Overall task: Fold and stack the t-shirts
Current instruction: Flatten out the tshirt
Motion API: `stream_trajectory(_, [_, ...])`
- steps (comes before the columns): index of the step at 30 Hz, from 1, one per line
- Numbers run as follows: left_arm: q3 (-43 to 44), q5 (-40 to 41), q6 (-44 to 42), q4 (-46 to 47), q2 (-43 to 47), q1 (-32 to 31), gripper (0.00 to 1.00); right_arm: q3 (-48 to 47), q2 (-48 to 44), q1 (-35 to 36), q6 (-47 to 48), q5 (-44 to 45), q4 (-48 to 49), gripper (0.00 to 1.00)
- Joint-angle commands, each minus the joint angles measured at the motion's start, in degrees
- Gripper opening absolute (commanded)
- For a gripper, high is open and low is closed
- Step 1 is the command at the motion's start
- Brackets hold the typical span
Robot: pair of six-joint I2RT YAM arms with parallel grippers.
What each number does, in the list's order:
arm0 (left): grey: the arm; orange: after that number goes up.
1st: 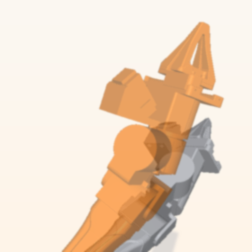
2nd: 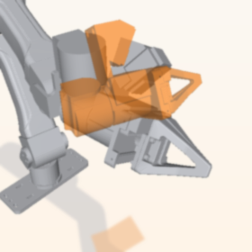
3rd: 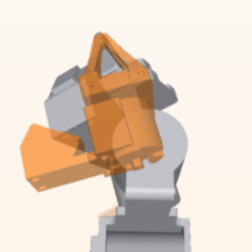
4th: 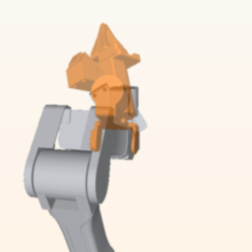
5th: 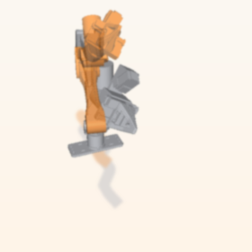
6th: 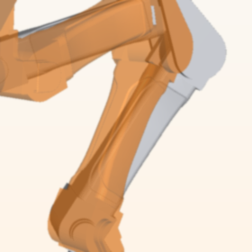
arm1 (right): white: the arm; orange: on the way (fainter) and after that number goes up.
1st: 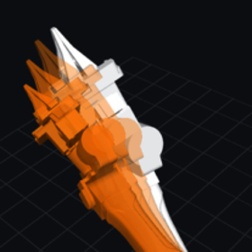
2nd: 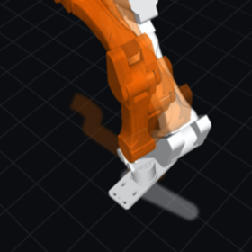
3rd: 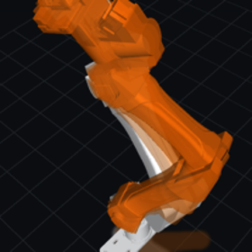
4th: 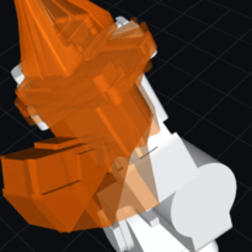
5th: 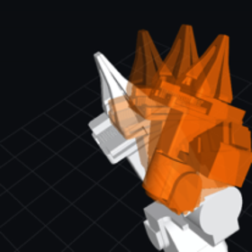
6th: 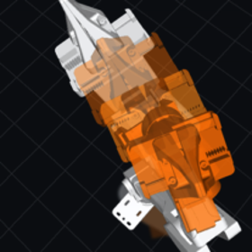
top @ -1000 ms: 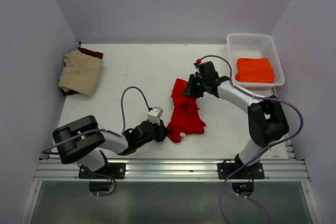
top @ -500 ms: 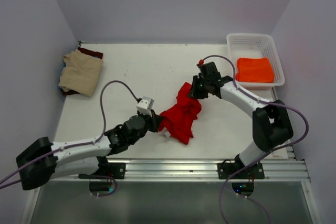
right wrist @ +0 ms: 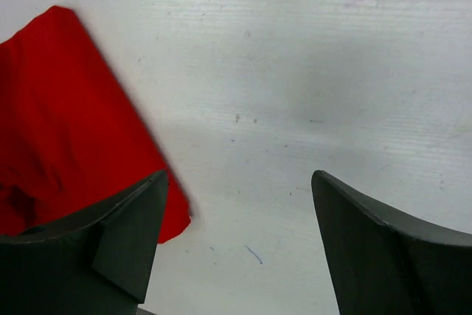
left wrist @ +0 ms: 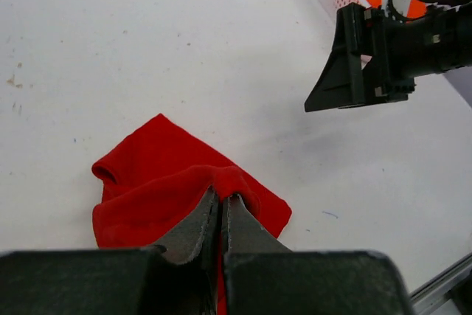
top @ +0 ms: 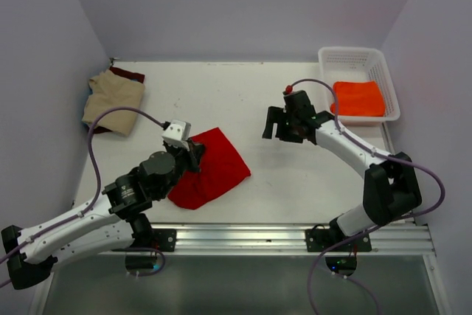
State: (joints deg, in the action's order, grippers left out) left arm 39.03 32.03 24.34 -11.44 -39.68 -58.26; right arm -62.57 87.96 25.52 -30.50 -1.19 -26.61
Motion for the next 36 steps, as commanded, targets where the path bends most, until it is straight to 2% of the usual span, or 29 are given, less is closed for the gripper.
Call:
stream_trajectory(1, [2.3,1.0,-1.4,-4.5,0.1,0.2,0.0,3.4,-4.6,1.5,0.1,-5.5,4.4,0.82])
stream_trajectory(4, [4.4,2.0,-2.1,-5.8,-0.2,0.2,0.0,8.0,-6.7,3.5,-1.7,-13.2,10.7,0.78])
stream_trajectory(6, [5.9,3.4,-2.7,-6.6,-0.4,0.2,0.0,10.9,-6.8,7.5,-3.6,-16.3,15.4,0.76])
stream_trajectory(12, [10.2,7.1,-3.7,-9.4,-0.1,0.2,0.0,13.1,-0.9,19.9,-5.7,-13.4,20.9,0.72])
stream_trajectory(15, [11.3,7.9,-4.1,-9.8,1.1,0.2,0.0,9.9,5.8,24.0,-6.0,-12.7,22.4,0.6])
stream_trajectory(19, [12.0,8.7,-3.9,-11.2,2.2,0.2,0.0,3.3,12.0,27.6,-5.3,-10.2,21.2,0.49])
stream_trajectory(25, [11.2,8.6,-2.2,-12.4,3.5,0.2,0.0,-5.3,16.9,29.2,-3.8,-9.6,16.9,0.48])
stream_trajectory(30, [10.6,8.4,-1.4,-12.7,4.8,0.2,0.0,-8.8,15.7,30.6,-3.2,-7.9,14.7,0.59])
stream_trajectory(36, [10.6,8.3,-1.5,-12.3,5.3,0.2,0.0,-12.4,20.0,30.9,-3.0,-6.7,13.3,0.59])
